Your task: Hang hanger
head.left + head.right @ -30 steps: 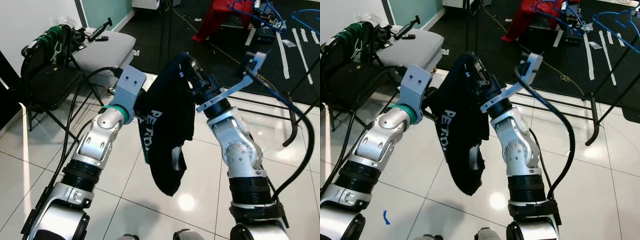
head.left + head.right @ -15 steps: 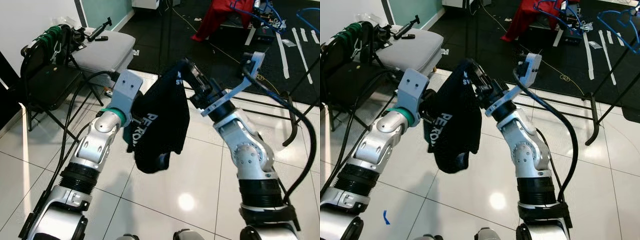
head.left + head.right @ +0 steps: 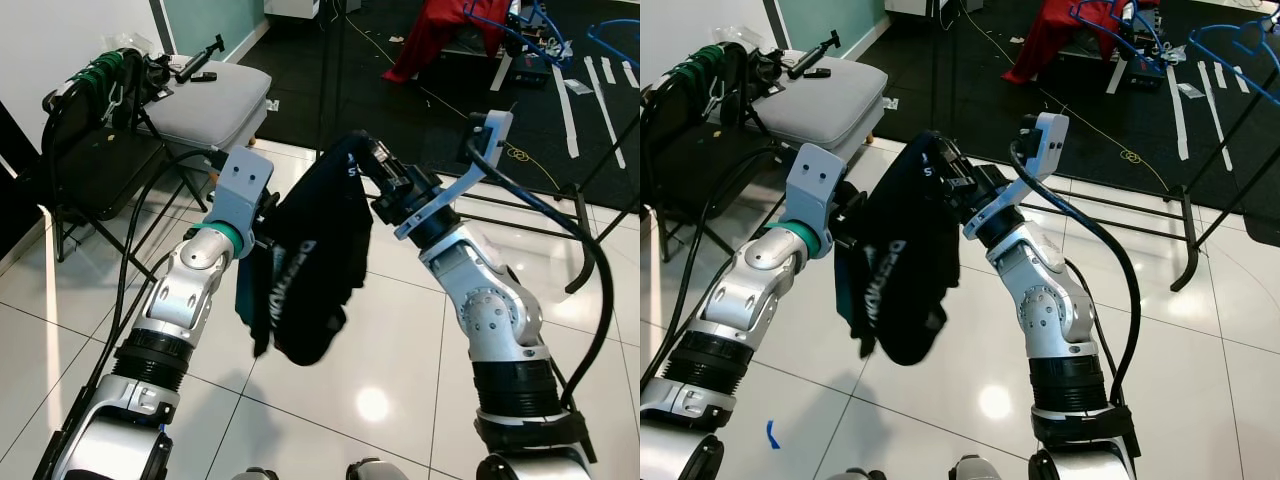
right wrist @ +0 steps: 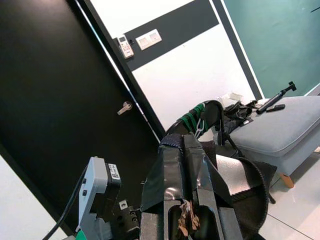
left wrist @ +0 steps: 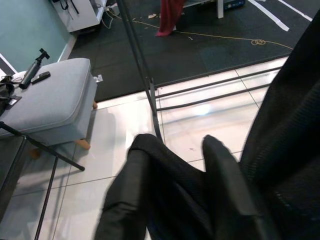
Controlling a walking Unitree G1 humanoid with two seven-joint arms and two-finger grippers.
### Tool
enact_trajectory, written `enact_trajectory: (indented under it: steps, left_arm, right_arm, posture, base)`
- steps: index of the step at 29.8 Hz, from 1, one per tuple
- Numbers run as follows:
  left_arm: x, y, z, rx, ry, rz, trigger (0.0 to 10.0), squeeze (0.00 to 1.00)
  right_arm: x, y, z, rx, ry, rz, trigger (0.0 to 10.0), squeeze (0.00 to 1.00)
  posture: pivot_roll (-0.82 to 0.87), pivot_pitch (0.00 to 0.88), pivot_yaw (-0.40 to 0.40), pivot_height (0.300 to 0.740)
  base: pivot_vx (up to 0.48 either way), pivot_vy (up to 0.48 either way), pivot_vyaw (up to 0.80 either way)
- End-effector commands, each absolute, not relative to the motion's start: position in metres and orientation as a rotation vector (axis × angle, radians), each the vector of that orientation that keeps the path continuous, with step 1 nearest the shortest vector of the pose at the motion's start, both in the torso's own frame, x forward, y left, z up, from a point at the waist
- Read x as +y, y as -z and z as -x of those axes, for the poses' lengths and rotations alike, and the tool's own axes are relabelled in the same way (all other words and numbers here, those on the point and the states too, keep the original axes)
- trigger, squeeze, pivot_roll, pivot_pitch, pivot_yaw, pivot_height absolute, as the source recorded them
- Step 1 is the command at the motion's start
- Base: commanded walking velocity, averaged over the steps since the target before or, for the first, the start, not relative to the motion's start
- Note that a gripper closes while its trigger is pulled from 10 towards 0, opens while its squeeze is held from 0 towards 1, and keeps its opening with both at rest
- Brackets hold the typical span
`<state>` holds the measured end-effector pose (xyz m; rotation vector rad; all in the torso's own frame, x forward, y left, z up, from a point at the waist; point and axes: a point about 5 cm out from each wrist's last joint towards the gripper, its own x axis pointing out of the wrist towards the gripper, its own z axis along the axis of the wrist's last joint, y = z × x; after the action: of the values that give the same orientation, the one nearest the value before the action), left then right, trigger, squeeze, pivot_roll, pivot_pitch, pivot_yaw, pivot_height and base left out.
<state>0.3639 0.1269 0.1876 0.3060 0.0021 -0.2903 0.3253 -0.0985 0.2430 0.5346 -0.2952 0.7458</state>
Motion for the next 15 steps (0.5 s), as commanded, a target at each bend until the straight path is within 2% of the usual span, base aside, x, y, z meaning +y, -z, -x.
enact_trajectory:
  steps: [1, 14, 15]
  left_arm:
    - [0.1301, -0.1802, -0.3627, 0.027, 0.292, -0.303, 10.0, 1.0]
    - [0.1255, -0.1828, -0.3591, 0.004, 0.359, -0.275, 10.0, 1.0]
    - [0.1263, -0.1849, -0.3595, -0.008, 0.364, -0.273, 10.0, 0.27]
  right_arm:
    - [-0.0962, -0.2497, -0.3219, -0.319, -0.764, -0.526, 0.0, 0.0]
    - [-0.1049, -0.2464, -0.3191, -0.291, -0.822, -0.447, 0.0, 0.0]
    - [-0.105, -0.2441, -0.3182, -0.275, -0.84, -0.425, 0.0, 0.0]
  posture:
    - [-0.06, 0.029, 0.036, 0.74]
    - [-0.06, 0.035, 0.032, 0.74]
    - [-0.06, 0.037, 0.031, 0.74]
  base:
    - [0.0, 0.0, 0.0]
    - [0.0, 0.0, 0.0]
    - [0.0, 0.0, 0.0]
